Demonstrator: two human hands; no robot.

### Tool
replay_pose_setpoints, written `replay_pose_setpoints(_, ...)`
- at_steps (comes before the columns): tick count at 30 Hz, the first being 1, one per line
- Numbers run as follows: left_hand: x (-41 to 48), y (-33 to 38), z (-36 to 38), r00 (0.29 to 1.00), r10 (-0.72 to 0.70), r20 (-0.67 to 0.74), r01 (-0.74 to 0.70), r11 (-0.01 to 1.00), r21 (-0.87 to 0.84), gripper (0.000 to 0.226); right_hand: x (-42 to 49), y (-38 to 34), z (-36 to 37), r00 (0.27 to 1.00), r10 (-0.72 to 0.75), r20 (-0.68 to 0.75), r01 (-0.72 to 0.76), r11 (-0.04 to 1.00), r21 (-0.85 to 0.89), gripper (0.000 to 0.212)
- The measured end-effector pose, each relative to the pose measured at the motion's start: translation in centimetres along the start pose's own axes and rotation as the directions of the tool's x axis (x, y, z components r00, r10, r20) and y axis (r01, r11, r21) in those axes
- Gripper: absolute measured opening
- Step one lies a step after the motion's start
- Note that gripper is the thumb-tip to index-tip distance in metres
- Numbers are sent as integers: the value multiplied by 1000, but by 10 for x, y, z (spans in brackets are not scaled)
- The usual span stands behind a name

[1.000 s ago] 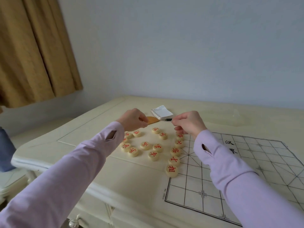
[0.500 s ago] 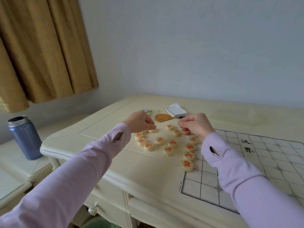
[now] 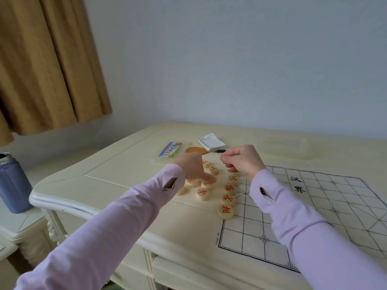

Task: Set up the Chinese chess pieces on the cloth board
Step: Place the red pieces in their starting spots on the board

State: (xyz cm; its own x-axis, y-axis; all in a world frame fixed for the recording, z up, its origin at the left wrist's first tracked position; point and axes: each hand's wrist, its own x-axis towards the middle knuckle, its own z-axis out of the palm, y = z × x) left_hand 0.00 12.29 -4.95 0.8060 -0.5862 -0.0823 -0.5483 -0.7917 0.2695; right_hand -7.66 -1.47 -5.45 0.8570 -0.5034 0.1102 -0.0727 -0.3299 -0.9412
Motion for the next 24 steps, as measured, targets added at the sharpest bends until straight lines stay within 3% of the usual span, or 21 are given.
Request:
replay_pose_setpoints(14,6,12,2,989,97,110,-102,994,36,39,11,9,-13,1000,-14,6,14,1000,-27,6)
replay_pose_setpoints(17,10,14,0,992,112,53,-113,993,29,26,14,10,-17,999,-19,43,20,1000,-18,2)
replay_pose_setpoints(19,15,16,-6,988,103,-112,-113,990,-83,17,16,7,-20,997,-22,74,22,1000,-10,11)
replay_pose_setpoints(21,23,20,-11,959,65,-275,-150,942,-301,14,19,2,-24,993,-11,118,7,999,36,18)
replay_pose_setpoints(24,31,32,-11,947,50,-317,-221,817,-532,9,27,-4,-31,987,-13,159,-9,990,140,14)
